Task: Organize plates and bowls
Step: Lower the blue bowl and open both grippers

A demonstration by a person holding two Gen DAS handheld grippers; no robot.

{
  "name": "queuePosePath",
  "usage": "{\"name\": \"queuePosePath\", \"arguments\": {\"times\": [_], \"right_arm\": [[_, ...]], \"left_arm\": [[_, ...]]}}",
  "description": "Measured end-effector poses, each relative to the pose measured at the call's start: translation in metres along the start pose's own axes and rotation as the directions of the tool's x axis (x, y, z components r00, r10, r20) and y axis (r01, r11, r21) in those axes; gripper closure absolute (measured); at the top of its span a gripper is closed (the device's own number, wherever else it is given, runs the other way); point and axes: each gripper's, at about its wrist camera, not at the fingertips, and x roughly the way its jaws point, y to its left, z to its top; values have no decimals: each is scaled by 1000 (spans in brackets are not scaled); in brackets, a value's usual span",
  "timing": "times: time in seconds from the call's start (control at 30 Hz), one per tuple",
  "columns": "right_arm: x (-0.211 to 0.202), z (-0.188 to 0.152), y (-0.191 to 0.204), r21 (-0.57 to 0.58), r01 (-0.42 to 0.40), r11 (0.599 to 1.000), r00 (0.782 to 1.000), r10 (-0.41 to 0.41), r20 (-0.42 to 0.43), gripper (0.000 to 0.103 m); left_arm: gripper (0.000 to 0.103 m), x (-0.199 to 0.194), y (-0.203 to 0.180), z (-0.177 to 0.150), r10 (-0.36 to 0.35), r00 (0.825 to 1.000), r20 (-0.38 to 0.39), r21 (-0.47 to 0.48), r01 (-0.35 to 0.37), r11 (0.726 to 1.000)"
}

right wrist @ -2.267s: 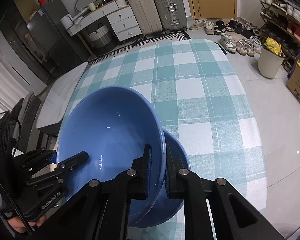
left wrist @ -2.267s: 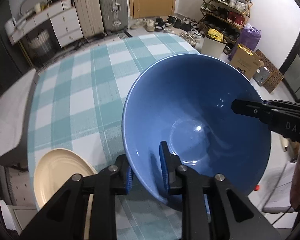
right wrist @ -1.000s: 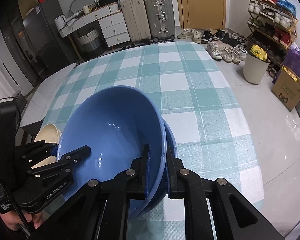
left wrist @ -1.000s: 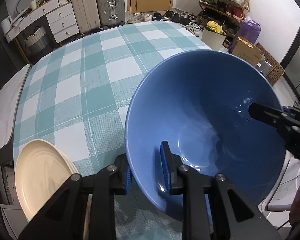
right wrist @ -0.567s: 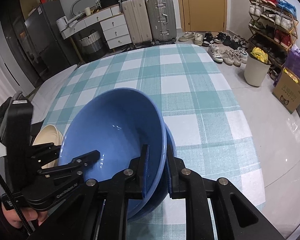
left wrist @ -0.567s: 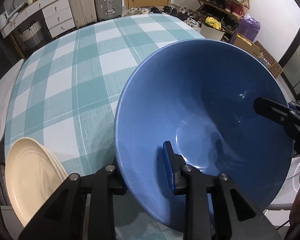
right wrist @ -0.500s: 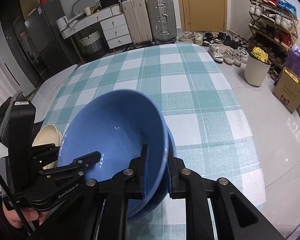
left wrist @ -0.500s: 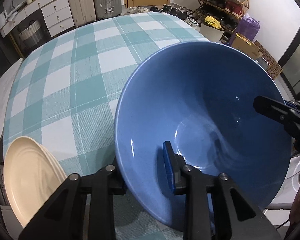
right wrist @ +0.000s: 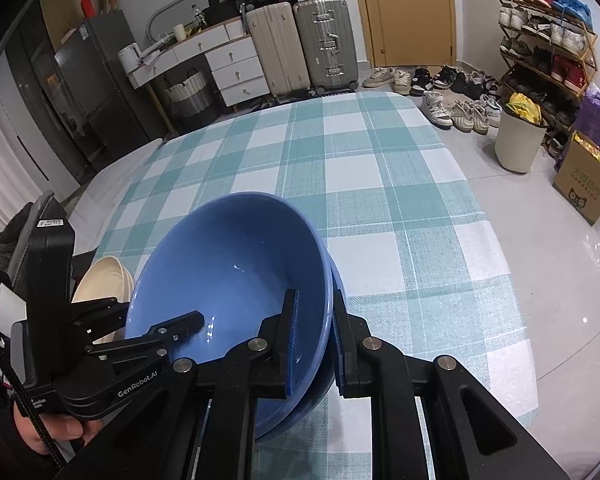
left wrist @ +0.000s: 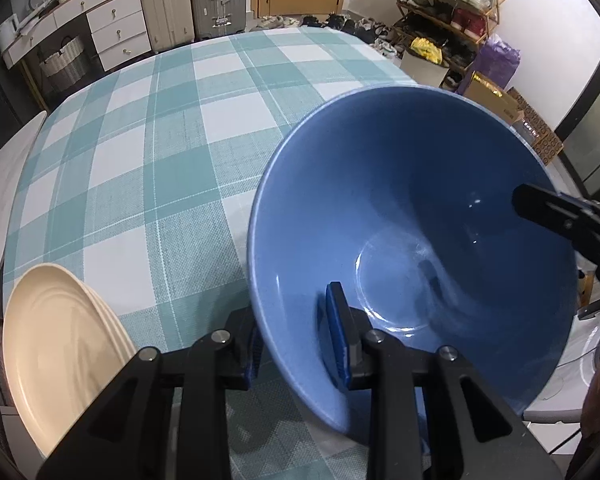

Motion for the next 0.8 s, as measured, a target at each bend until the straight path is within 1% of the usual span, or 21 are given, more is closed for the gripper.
{"name": "queuePosePath", "arguments": {"times": [0.1, 0.17, 0.2, 0.33, 0.37, 0.47, 0.6, 0.7, 0.8], "right_arm": [[0, 0, -1, 0, 2, 1000, 1000, -2, 4, 88], [-2, 0, 2, -22, 50, 998, 998, -49, 29, 88], [-4, 0, 1, -25, 55, 998, 998, -54, 39, 88], [-7, 2, -7, -8, 51, 999, 997, -51, 57, 88], [-8, 3, -9, -2, 52, 999, 997, -52, 60, 88], [-10, 4, -13, 12, 46, 999, 997, -46, 64, 88], [-7, 4, -17, 28, 37, 999, 998, -38, 51, 88], [-2, 1, -22, 44, 23, 999, 999, -25, 37, 88], [-5, -1, -27, 69, 1, 998, 998, -5, 63, 87]], "left_arm": [[75, -4, -1, 0, 0, 1000, 10, 3, 0, 1000], [75, -4, 0, 0, -2, 1000, 8, 2, 2, 1000], [75, -5, 1, 0, -6, 1000, 9, -5, 6, 1000], [72, -6, 6, -2, -32, 999, 12, -25, 32, 999], [70, -7, 6, -1, -29, 999, 15, -25, 29, 999], [68, -7, 7, -2, -28, 999, 17, -24, 28, 999], [65, -8, 7, -3, -25, 999, 22, -21, 25, 999], [63, -11, 7, -5, -20, 999, 40, -21, 21, 1000], [63, -16, 9, -6, -17, 998, 59, -32, 19, 999]]}}
